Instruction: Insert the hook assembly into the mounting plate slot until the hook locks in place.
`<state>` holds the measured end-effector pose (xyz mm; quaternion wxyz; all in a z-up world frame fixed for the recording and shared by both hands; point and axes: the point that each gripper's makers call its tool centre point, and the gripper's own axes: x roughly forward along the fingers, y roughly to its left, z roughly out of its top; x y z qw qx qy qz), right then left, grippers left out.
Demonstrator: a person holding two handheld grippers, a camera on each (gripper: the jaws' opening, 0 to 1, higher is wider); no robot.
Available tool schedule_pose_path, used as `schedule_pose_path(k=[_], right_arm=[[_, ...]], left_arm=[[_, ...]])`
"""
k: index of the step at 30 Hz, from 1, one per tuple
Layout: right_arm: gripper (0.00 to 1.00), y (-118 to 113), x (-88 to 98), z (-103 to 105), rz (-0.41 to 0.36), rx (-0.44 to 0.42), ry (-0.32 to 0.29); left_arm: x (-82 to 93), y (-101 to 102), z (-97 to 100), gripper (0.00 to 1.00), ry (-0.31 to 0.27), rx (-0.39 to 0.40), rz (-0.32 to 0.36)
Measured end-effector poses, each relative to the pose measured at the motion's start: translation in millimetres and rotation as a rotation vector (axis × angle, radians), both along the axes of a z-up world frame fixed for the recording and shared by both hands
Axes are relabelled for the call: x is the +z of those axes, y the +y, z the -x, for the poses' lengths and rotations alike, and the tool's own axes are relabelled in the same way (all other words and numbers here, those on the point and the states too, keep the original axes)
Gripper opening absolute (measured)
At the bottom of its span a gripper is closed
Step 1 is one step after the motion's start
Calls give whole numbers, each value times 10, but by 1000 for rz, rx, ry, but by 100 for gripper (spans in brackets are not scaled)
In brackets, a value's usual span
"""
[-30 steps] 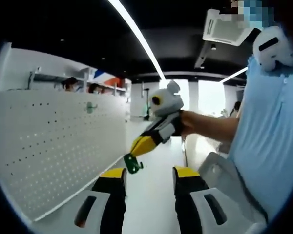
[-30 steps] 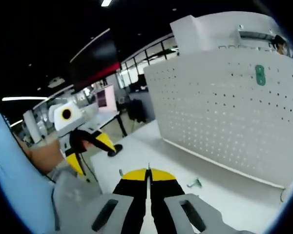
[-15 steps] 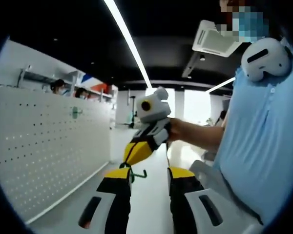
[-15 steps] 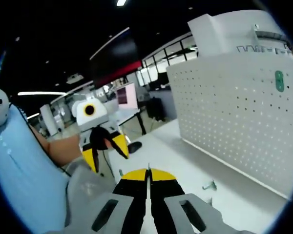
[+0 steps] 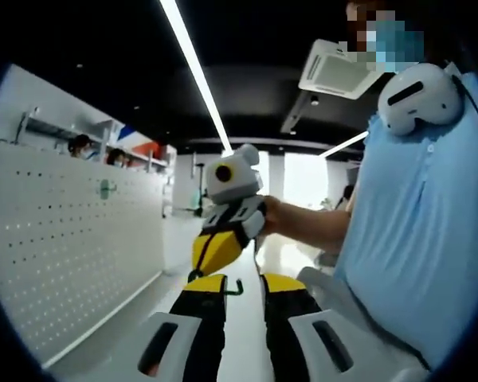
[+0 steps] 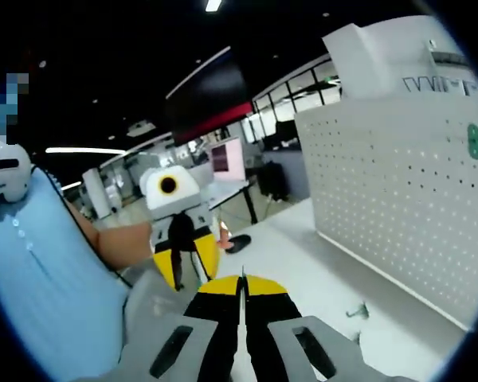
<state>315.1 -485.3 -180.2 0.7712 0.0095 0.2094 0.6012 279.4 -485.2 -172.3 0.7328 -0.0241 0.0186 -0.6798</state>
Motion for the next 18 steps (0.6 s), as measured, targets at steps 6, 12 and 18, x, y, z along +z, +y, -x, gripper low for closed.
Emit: schedule_pose_path(k=[6, 12, 18], right_arm=[[0, 21, 37, 44, -6, 28, -15], [0, 29, 50, 67, -13, 45, -29], [0, 26, 45, 66, -11, 48, -40]], left_arm=[[-10, 5, 12, 11, 0, -11, 1], [-14, -3, 30, 7, -1, -25, 2], [-20, -24, 45, 5, -2, -35, 1]])
